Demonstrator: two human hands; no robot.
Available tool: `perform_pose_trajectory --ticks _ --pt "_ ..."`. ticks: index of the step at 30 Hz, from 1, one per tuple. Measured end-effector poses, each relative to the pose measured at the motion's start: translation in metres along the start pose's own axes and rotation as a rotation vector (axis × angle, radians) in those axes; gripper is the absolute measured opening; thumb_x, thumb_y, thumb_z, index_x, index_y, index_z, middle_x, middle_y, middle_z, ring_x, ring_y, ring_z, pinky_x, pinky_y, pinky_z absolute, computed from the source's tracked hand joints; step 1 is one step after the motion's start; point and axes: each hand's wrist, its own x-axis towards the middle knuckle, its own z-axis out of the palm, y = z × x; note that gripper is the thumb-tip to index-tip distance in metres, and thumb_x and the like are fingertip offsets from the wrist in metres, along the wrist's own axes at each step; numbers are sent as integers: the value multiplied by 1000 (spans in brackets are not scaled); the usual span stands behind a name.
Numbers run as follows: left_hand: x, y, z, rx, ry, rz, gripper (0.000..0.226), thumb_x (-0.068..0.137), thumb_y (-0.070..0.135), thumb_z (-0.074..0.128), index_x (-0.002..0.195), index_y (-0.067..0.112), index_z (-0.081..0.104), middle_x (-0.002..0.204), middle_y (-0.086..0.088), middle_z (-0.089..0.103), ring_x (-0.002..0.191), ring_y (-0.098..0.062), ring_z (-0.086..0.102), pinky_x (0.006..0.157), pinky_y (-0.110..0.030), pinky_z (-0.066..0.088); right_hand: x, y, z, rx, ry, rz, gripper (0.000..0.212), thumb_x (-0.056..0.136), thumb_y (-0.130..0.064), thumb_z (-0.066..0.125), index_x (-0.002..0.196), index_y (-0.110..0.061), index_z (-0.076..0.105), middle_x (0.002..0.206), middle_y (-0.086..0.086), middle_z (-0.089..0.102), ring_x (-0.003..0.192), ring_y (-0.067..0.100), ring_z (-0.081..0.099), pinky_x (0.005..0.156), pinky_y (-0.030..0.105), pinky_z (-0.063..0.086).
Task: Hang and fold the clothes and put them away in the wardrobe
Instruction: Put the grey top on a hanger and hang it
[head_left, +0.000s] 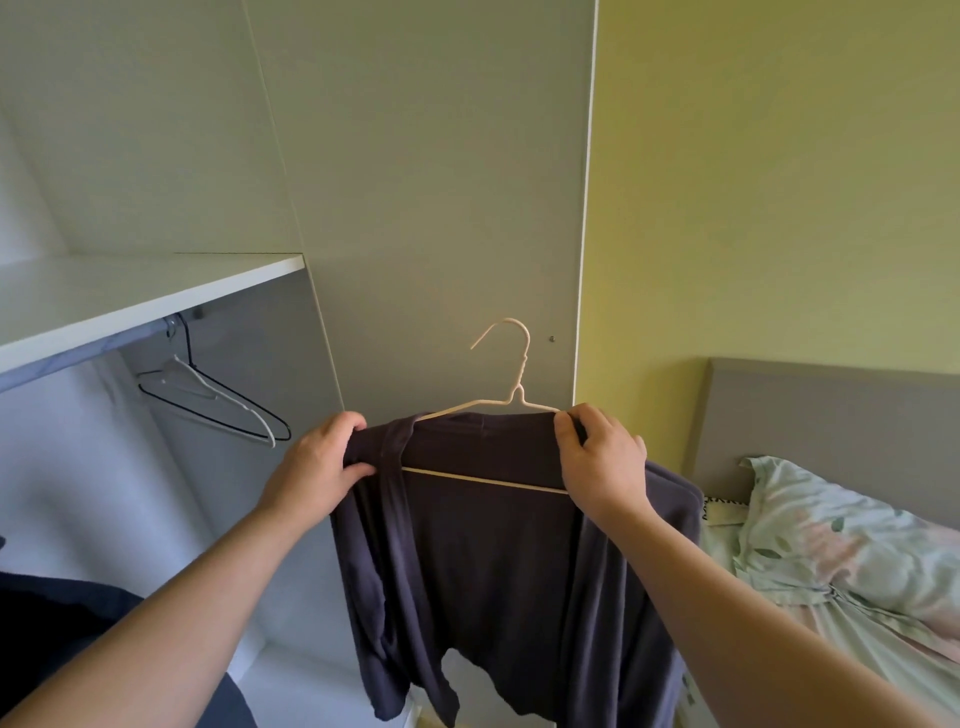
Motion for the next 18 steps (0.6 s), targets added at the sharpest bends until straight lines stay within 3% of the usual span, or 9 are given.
perform_pose_trajectory --ticks 4,7,10,13,16,18 --pt "2 1 -4 -78 49 15 31 71 19 92 88 20 66 74 9 67 64 -20 62 59 -27 44 0 5 -5 -16 -17 -26 23 104 -43 43 93 -28 59 89 -7 61 83 20 52 83 36 30" --pt "5 6 -4 -48 99 95 19 77 12 88 83 14 70 63 1 66 55 -28 58 53 -30 42 -1 5 -3 -12 -15 -19 23 104 -41 44 93 -27 59 89 -6 62 83 21 51 82 36 29" --pt "8 17 -7 -24 104 187 8 88 14 76 94 8 76 69 -9 69 60 -32 65 56 -33 49 0 7 -3 2 -22 18 23 104 -41 43 92 -28 57 90 -6 62 84 21 51 84 37 32" --pt "10 24 -9 -16 30 257 25 95 25 60 108 11 77 85 -8 75 74 -31 71 64 -36 57 1 14 -6 16 -35 55 20 104 -40 43 91 -31 54 90 -8 61 85 20 51 88 39 36" --pt "13 29 -11 -155 -31 136 26 103 27 58 122 17 73 109 0 77 100 -20 72 83 -27 52 0 16 -6 19 -44 50 19 103 -40 44 89 -31 53 88 -9 61 84 20 50 87 39 36" --pt "16 36 -11 -216 -37 62 25 103 28 58 119 17 74 102 -1 78 95 -20 72 80 -25 50 -3 12 -3 15 -44 22 20 104 -39 45 89 -29 55 87 -7 61 82 21 49 84 38 34"
